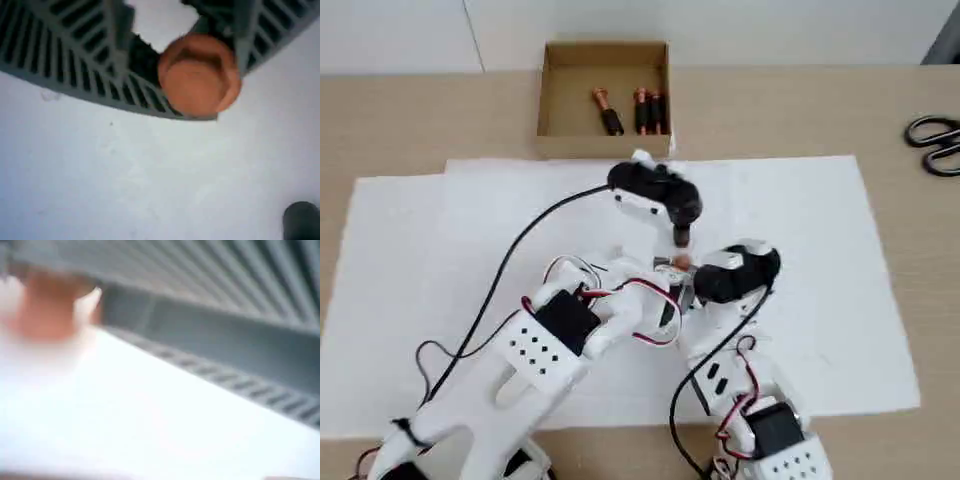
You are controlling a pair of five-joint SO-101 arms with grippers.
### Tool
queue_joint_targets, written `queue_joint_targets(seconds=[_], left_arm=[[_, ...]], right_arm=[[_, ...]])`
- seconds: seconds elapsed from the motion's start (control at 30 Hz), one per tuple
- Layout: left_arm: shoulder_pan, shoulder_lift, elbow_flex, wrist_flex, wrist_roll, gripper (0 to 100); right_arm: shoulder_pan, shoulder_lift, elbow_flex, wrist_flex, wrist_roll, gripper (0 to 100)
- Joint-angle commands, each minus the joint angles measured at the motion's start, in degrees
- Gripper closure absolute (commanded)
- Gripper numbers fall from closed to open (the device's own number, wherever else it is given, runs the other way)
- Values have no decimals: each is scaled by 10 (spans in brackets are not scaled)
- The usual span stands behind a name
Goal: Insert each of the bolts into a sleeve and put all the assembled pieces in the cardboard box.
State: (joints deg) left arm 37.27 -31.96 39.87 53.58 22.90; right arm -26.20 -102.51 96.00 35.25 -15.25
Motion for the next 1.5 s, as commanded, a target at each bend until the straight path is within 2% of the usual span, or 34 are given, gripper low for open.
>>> queue_joint_targets(seconds=[0.0,0.2,0.5,0.63,0.77,0.87,1.1,1.23,1.47], left_arm=[[4,-5,-32,11,12,792],[-18,-5,-64,11,14,790],[-179,-5,-109,13,53,790],[-224,-5,-110,29,54,790],[-258,-5,-111,50,54,790],[-268,-5,-111,68,54,790],[-270,-5,-124,102,54,790],[-270,-5,-125,123,51,790],[-270,-5,-123,144,50,790]], right_arm=[[-3,-11,4,0,-5,995],[-3,-11,4,0,-5,995],[5,-11,4,1,-5,995],[55,-5,-32,10,-5,995],[103,25,-149,31,0,998],[120,140,-291,37,32,998],[138,570,-678,37,75,998],[138,783,-876,37,75,998],[124,1076,-1108,37,75,998]])
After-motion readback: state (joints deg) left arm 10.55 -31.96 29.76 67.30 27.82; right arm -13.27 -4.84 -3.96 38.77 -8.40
